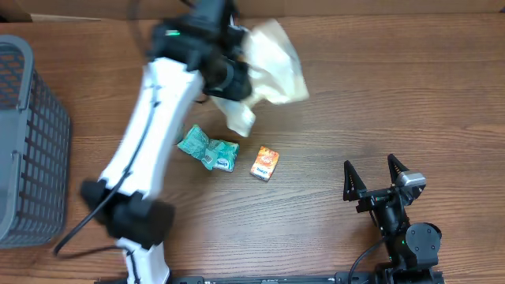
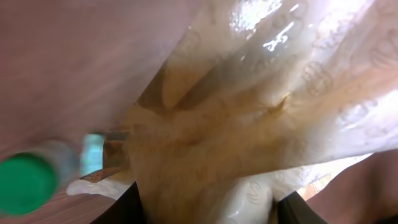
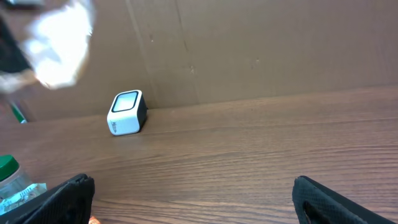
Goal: Scan the item barcode
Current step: 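Carry the clear pouch out and drop it right of the orange box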
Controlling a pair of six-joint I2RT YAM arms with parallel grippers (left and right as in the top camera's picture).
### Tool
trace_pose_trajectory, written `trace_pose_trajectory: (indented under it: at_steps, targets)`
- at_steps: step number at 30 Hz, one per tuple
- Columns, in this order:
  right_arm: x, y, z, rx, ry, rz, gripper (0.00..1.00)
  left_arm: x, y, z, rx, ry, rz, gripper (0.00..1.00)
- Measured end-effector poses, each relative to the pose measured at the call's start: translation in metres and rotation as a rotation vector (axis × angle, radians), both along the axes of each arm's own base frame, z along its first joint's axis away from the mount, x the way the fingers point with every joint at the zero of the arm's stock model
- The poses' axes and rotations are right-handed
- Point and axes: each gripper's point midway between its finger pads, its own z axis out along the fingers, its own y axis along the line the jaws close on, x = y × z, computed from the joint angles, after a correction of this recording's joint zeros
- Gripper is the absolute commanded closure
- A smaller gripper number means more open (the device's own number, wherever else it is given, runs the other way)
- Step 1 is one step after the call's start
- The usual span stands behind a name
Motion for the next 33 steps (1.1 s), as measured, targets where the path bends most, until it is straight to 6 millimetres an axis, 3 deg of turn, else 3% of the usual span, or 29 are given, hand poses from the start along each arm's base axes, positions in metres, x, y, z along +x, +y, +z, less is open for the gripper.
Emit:
trace_pose_trajectory:
  at_steps: [5, 10, 22, 33]
  targets:
    - [0.0, 0.0, 0.0, 0.0, 0.0, 0.0, 0.0, -0.011, -0.045, -0.06, 0.041, 0.137, -0.1, 0.66]
    - [0.0, 0.0, 0.0, 0.0, 0.0, 0.0, 0.0, -0.018, -0.069, -0.101, 0.058, 0.225, -0.148, 0.66]
    - [0.0, 0.0, 0.0, 0.0, 0.0, 0.0, 0.0, -0.019, -0.09, -0.135, 0.011, 0.298, -0.169, 0.62]
    - [0.0, 0.0, 0.0, 0.0, 0.0, 0.0, 0.0, -0.021, -0.122, -0.161, 0.004, 0.277, -0.227, 0.56]
